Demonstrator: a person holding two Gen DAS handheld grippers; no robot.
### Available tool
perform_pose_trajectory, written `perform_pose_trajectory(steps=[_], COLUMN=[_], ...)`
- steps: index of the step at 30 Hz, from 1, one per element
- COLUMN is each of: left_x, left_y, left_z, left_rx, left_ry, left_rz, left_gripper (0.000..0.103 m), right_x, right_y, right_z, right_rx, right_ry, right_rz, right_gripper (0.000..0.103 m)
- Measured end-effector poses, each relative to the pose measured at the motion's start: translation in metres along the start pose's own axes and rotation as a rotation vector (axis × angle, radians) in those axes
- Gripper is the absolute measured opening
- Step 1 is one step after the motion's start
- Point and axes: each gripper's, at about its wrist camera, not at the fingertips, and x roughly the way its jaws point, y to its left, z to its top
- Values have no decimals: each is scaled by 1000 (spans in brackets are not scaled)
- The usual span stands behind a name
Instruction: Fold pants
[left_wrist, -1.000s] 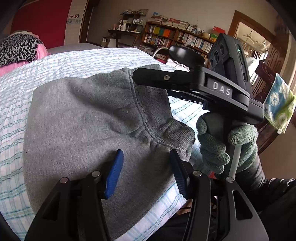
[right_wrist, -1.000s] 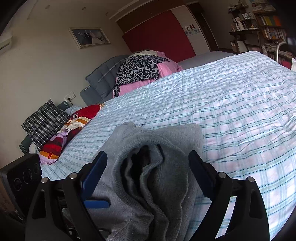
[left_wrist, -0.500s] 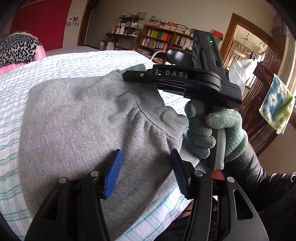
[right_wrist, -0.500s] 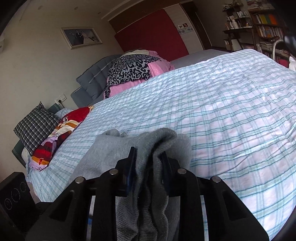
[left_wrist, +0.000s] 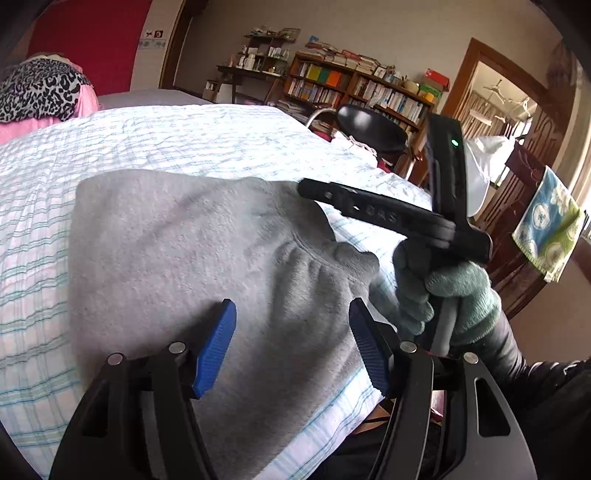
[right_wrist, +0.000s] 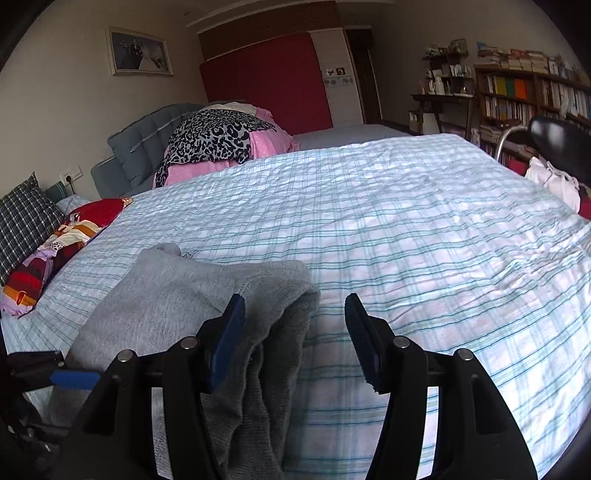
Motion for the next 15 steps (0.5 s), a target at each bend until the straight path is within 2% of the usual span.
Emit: perform_pose_trajectory(steps=[5, 7, 10, 15], left_x=[-17, -17, -14, -6], left_y=[23, 26, 24, 18], left_z=[10, 9, 1, -17], left_rx=[-36, -50, -43, -3], left_ry=[-53, -51, -24, -1], left_rz=[65, 75, 80, 115], left_gripper=[64, 64, 64, 64], right_x=[-27, -29, -26, -16], right_y=[29, 38, 44, 27], right_z=[-14, -25, -44, -66], right_rx=[-111, -151, -190, -113], right_ry=[-42, -20, 27, 78], right_rz=[21, 39, 7, 33], right_gripper=[61, 61, 61, 69])
